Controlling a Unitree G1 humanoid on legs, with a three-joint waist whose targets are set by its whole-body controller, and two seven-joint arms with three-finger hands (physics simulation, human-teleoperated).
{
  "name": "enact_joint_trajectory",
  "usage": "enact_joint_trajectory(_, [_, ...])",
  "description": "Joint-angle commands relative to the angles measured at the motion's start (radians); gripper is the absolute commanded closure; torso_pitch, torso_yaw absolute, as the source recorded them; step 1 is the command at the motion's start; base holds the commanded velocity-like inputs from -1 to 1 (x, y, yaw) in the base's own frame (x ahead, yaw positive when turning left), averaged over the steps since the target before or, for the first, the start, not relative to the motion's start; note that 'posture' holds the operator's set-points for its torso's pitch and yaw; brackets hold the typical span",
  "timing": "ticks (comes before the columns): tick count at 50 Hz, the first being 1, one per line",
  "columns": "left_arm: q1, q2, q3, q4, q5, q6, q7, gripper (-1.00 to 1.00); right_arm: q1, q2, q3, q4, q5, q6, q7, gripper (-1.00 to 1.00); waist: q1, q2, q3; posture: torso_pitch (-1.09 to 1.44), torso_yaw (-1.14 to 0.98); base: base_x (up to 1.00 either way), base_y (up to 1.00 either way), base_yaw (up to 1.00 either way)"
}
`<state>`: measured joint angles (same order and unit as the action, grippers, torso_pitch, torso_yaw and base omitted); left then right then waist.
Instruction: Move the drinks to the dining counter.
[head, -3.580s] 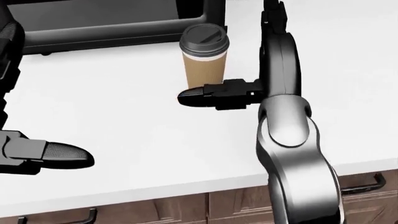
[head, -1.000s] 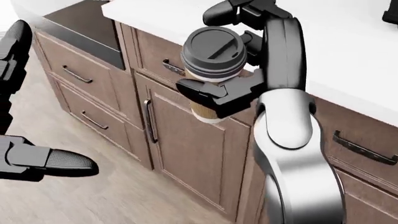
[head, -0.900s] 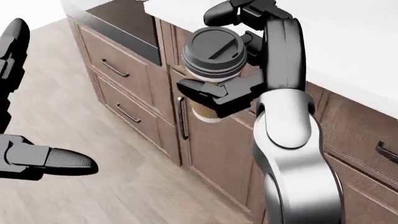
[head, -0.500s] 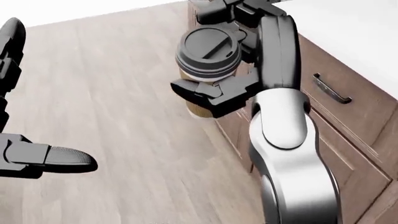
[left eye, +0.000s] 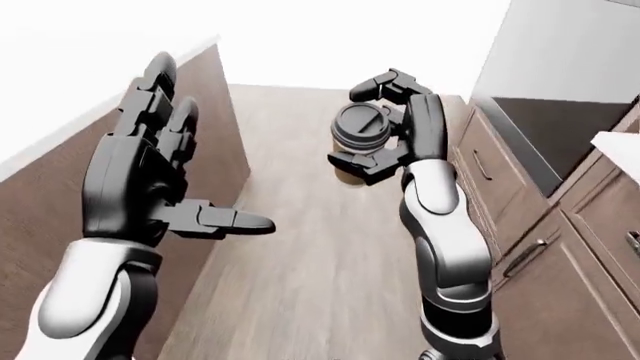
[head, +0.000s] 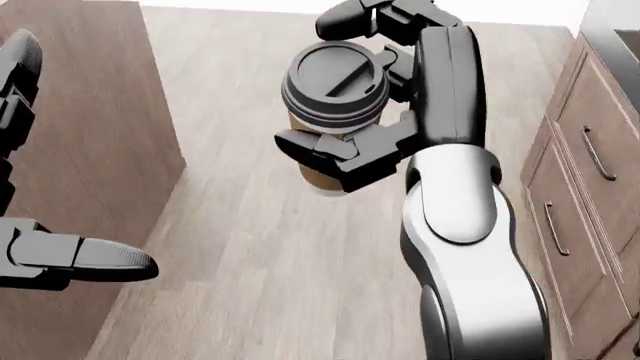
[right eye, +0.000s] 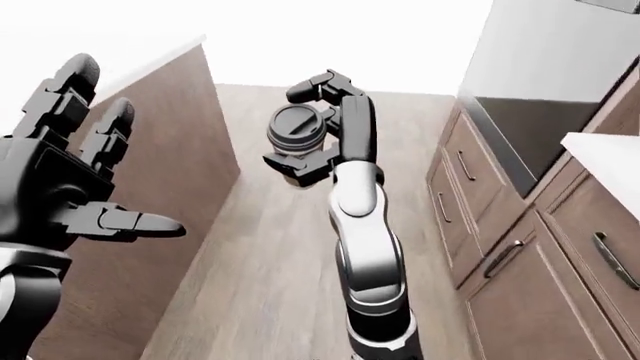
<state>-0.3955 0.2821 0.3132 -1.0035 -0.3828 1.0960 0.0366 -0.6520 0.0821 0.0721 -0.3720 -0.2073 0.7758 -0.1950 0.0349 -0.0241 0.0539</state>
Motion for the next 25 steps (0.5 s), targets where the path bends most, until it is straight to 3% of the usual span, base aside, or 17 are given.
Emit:
enact_joint_trajectory(1, [-0.020,0.004,-0.004,-0.008,0.004,-0.032,-0.003,-1.00,-0.023,-0.006,-0.007,-0.017,-0.004,-0.032,-0.004,1.00,-0.006,0.000,-0.014,0.00,0.00,0.12,0.00,1.00])
enact_joint_trajectory(3, [-0.021,0.004,-0.005,-0.006,0.007,-0.034,-0.003,-1.00,-0.022,-0.006,-0.007,-0.021,-0.004,-0.030,-0.003,1.00,-0.009,-0.052,-0.031,0.00,0.00,0.11,0.00,1.00])
enact_joint_trajectory(4, [-0.021,0.003,-0.005,-0.006,0.007,-0.034,-0.004,-1.00,-0.021,-0.006,-0.006,-0.021,-0.004,-0.031,-0.003,1.00,-0.010,-0.063,-0.049,0.00,0.00,0.11,0.00,1.00])
enact_joint_trajectory(5, [-0.022,0.002,-0.004,-0.009,0.007,-0.032,-0.005,-1.00,-0.019,-0.005,-0.007,-0.023,-0.001,-0.029,-0.003,1.00,-0.016,-0.044,-0.021,0.00,0.00,0.12,0.00,1.00])
enact_joint_trajectory(6, [-0.024,0.002,-0.004,-0.010,0.007,-0.030,-0.004,-1.00,-0.021,-0.005,-0.009,-0.027,0.001,-0.026,-0.002,1.00,-0.009,-0.050,-0.016,0.00,0.00,0.12,0.00,1.00])
enact_joint_trajectory(8, [-0.023,0.001,-0.006,-0.012,0.008,-0.030,-0.005,-1.00,-0.023,-0.006,-0.008,-0.032,0.000,-0.021,-0.002,1.00,-0.008,-0.041,-0.030,0.00,0.00,0.12,0.00,1.00])
enact_joint_trajectory(15, [-0.019,-0.002,-0.013,-0.003,0.018,-0.043,-0.010,-1.00,-0.022,-0.010,-0.008,-0.023,0.001,-0.030,-0.003,1.00,-0.021,0.047,-0.028,0.00,0.00,0.12,0.00,1.00])
enact_joint_trajectory(17, [-0.019,-0.003,-0.014,-0.001,0.021,-0.046,-0.012,-1.00,-0.025,-0.011,-0.008,-0.026,0.000,-0.026,-0.001,1.00,-0.022,0.090,-0.038,0.00,0.00,0.12,0.00,1.00])
enact_joint_trajectory(18, [-0.020,-0.003,-0.014,-0.001,0.022,-0.046,-0.013,-1.00,-0.026,-0.011,-0.009,-0.030,-0.001,-0.021,0.000,1.00,-0.016,0.131,-0.058,0.00,0.00,0.12,0.00,1.00])
enact_joint_trajectory(19, [-0.018,-0.004,-0.015,0.000,0.024,-0.048,-0.013,-1.00,-0.024,-0.012,-0.009,-0.030,-0.001,-0.022,0.000,1.00,-0.009,0.099,-0.035,0.00,0.00,0.11,0.00,1.00])
enact_joint_trajectory(20, [-0.019,-0.005,-0.016,0.000,0.025,-0.048,-0.013,-1.00,-0.023,-0.012,-0.010,-0.029,0.000,-0.024,0.000,1.00,-0.015,0.111,-0.032,0.00,0.00,0.11,0.00,1.00])
enact_joint_trajectory(23, [-0.022,-0.009,-0.019,-0.013,0.026,-0.035,-0.008,-1.00,-0.022,-0.018,-0.015,-0.047,0.000,-0.011,0.005,1.00,0.010,0.076,-0.042,0.00,0.00,0.12,0.00,1.00])
enact_joint_trajectory(25, [-0.023,-0.012,-0.021,-0.019,0.027,-0.028,-0.007,-1.00,-0.019,-0.022,-0.017,-0.048,0.000,-0.014,0.006,1.00,0.011,0.055,-0.030,0.00,0.00,0.12,0.00,1.00])
